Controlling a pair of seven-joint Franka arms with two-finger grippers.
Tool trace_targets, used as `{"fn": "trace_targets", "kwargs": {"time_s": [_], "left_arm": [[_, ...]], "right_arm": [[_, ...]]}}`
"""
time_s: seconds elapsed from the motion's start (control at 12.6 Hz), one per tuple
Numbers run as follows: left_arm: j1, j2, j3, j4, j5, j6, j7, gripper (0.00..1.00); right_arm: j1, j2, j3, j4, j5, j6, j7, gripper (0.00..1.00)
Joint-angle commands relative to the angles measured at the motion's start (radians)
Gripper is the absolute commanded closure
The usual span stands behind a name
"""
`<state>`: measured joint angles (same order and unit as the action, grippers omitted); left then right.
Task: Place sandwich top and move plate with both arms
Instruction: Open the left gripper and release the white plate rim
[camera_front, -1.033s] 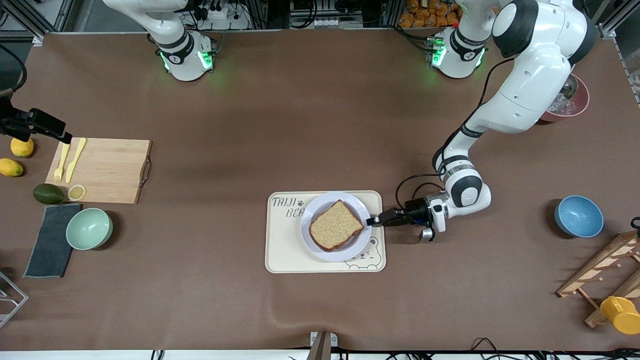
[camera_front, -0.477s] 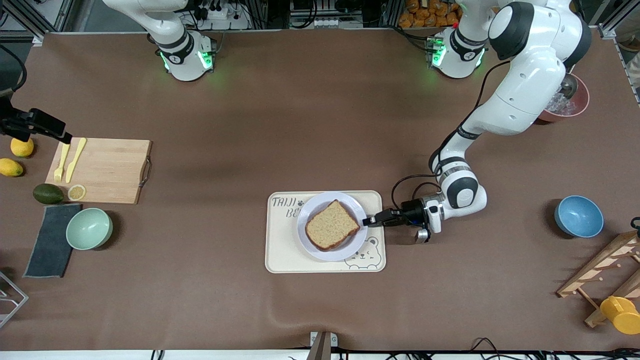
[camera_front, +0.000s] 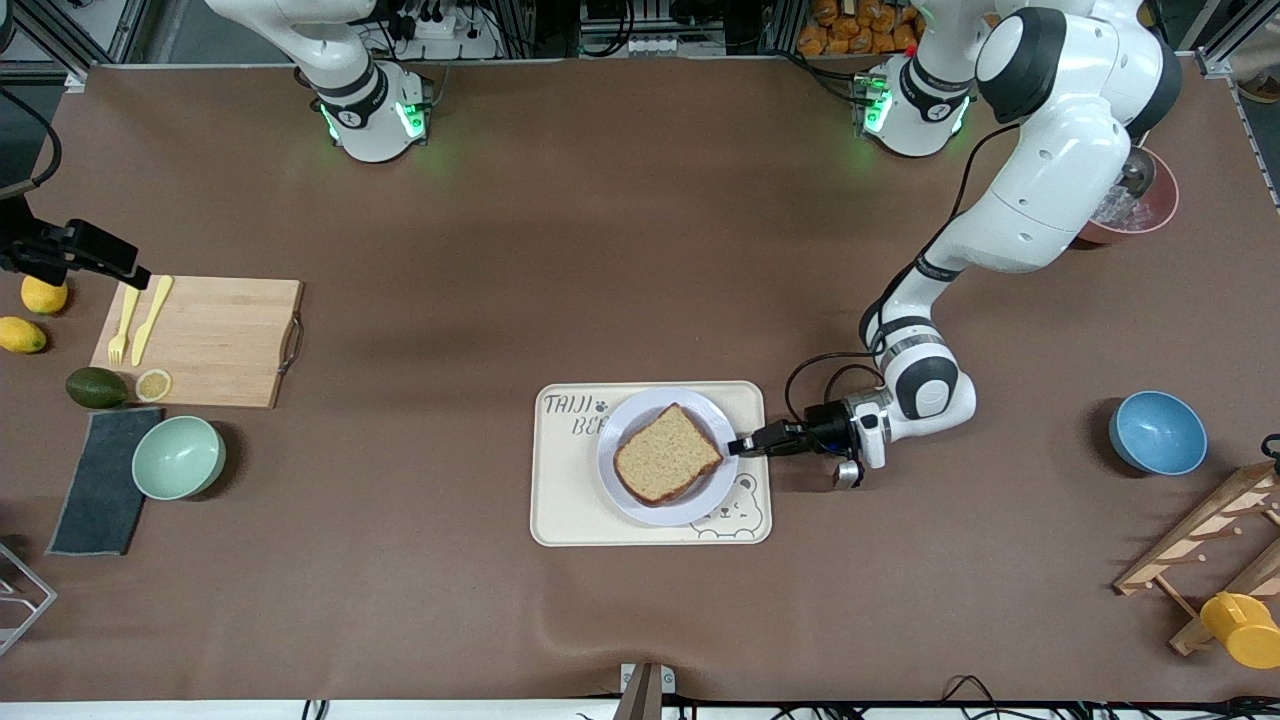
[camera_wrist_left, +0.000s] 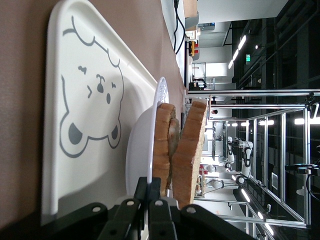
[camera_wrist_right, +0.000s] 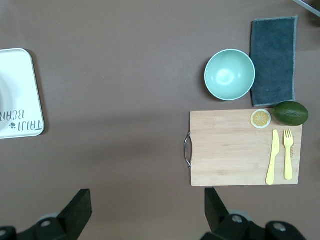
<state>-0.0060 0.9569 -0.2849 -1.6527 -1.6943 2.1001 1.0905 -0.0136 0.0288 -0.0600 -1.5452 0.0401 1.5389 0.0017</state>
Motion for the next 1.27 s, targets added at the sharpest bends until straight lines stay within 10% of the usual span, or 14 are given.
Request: {"fn": "trace_targets", "kwargs": {"time_s": [0.0,0.32,0.87,1.19], "left_arm": [[-0.012,0.029,0.004,0.019,0.015,-0.005,-0.012,1.0],[-0.035,0.031,0.029,0.019,0.012,-0.005,-0.018,0.94],[-0.032,0.016,0.035,0.021,0.022,-0.005,-0.027,0.02],[-0.023,0.003,0.053,0.024,0.068,-0.005,-0.029,0.0]], "right_arm": [[-0.017,0.002,0.014,-0.001,-0.009,-0.006,0.003,0.0],[-0.019,0.002,0.014,0.005,-0.009,-0.006,0.003,0.0],[-0.015,0.0,0.014,0.004,-0.009,-0.013,0.003,0.0],[-0.016,0.002,0.014,0.005,-0.022,-0.011,0.003,0.0]]}}
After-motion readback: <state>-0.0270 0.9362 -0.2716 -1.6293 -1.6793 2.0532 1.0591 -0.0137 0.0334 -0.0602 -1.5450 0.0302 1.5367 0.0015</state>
